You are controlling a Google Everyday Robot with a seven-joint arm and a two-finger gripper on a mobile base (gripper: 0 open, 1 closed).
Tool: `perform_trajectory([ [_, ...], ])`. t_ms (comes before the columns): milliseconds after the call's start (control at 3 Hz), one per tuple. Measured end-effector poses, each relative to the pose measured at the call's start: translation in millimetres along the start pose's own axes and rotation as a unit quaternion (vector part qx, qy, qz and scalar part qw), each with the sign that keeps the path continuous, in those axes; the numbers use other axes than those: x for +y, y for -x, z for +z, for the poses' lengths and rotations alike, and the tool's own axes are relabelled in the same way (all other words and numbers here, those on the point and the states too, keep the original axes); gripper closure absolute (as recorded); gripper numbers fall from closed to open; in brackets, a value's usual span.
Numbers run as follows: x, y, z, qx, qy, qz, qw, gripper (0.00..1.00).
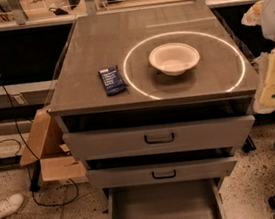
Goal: Place rxbar blueberry into bottom drawer
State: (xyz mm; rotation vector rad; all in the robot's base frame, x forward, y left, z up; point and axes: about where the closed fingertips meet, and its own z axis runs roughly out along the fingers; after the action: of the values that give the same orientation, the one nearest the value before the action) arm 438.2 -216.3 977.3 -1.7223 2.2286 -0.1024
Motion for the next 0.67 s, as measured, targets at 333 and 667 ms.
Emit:
perform_trajectory([
  [333,0.6,2.1,-1.2,0.001,-0.005,-0.001,1.0000,0.00],
  [667,9.5,17.1,1.2,-0.007,-0.013,0.001,0.9999,0.00],
])
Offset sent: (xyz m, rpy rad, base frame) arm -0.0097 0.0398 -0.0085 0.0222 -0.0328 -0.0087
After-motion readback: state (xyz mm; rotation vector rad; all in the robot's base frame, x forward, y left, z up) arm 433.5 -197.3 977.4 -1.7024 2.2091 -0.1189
